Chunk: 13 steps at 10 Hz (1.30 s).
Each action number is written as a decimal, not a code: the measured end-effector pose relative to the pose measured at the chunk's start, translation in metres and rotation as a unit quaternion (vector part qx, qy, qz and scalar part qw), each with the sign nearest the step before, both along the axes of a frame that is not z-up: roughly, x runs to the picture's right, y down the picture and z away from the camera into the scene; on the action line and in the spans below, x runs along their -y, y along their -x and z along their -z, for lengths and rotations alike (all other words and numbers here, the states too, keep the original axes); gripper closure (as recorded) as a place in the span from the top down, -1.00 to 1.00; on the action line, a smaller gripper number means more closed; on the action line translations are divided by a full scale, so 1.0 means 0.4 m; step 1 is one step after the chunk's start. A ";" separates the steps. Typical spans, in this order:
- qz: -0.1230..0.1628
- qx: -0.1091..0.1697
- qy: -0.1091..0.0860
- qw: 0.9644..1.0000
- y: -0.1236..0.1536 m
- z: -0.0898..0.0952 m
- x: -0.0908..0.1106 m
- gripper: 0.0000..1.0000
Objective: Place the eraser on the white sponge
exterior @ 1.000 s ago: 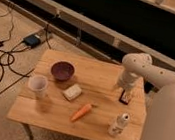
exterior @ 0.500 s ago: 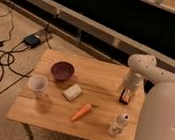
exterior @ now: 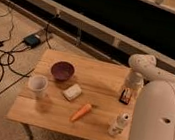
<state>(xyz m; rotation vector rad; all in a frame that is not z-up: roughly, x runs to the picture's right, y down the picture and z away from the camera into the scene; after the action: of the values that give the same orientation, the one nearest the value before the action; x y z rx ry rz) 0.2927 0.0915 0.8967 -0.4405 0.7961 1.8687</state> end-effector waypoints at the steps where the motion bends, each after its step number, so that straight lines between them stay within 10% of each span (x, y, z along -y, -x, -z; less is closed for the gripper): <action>1: 0.002 0.002 -0.004 1.000 -0.001 -0.015 -0.001 0.30; 10: 0.004 0.010 -0.023 1.000 -0.004 -0.065 -0.025 0.25; 13: -0.002 0.008 -0.019 1.000 -0.002 -0.070 -0.042 -0.31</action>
<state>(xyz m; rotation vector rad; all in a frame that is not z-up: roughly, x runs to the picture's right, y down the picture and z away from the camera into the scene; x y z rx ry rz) 0.2935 0.1083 0.9246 -0.4341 0.7484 1.8789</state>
